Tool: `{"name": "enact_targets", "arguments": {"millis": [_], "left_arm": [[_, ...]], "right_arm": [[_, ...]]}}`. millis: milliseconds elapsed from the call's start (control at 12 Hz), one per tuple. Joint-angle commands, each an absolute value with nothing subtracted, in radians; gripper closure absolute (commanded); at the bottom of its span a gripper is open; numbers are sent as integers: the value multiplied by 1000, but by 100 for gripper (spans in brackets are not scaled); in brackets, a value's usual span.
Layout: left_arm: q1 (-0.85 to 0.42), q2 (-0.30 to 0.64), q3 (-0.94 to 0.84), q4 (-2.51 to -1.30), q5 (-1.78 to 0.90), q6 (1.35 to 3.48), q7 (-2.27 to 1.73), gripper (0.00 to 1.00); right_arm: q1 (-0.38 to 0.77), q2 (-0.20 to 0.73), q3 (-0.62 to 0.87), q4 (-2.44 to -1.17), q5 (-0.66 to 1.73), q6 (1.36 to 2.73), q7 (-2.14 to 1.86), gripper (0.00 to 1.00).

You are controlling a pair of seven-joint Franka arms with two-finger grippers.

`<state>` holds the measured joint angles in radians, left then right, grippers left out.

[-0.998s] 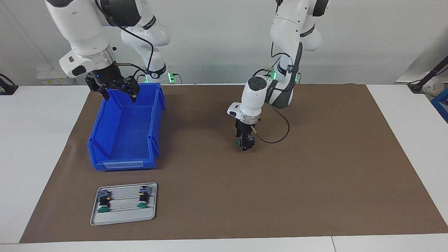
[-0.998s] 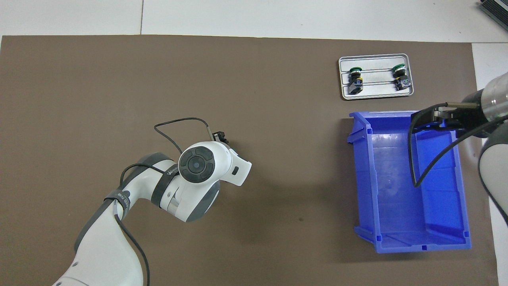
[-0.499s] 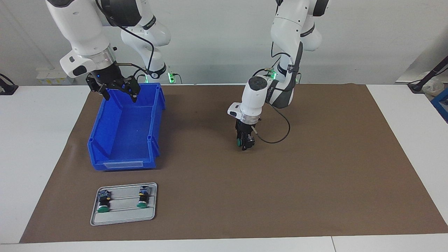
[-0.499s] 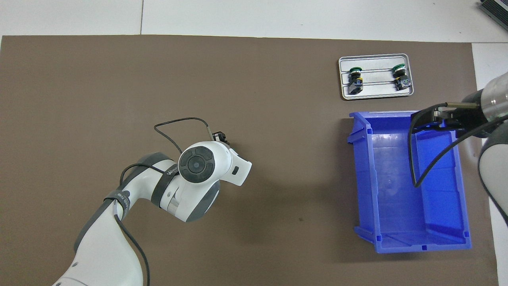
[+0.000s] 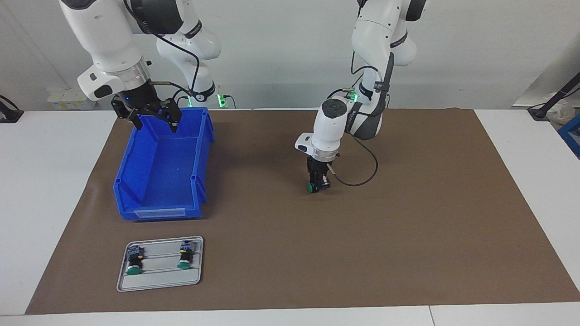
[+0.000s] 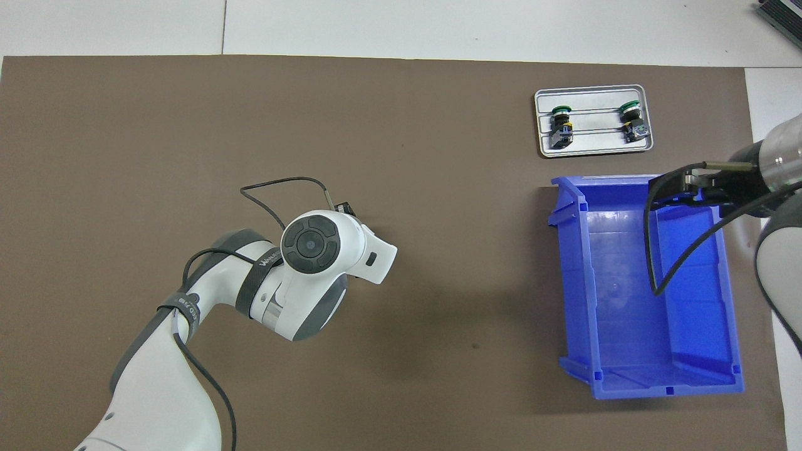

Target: Place and press button with both arms

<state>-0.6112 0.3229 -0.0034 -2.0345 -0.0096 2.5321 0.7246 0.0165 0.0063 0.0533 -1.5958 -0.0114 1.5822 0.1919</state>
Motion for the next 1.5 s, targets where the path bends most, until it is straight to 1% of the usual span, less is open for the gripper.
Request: {"name": "enact_targets", "arguments": {"millis": [0,166,249,499,832,1164,1414], "left_arm": [[-615,330,6,-2017,-15,2499,724,83],[-615,330,8,-2010,-9,2485,724,97],[-615,330,9,-2005,-9,2485,724,100],[-597,330,12,-1950,-17,2436,719,100],[-551,328,12,-1829,-35,2263,704,100],[-465,328,8,-1737,-78,2151,715,100],[-396,339,8,-1639,-153,1981,794,100]], "right_arm": [[6,-17,60,-1624,14,1600,195,0],[6,-17,60,-1624,14,1600,195,0],[6,-17,60,-1624,14,1600,195,0],[6,-17,60,-1624,14,1600,195,0],[6,-17,60,-1624,14,1600,195,0],[6,-17,60,-1624,14,1600,195,0],[6,-17,60,-1624,14,1600,195,0]]}}
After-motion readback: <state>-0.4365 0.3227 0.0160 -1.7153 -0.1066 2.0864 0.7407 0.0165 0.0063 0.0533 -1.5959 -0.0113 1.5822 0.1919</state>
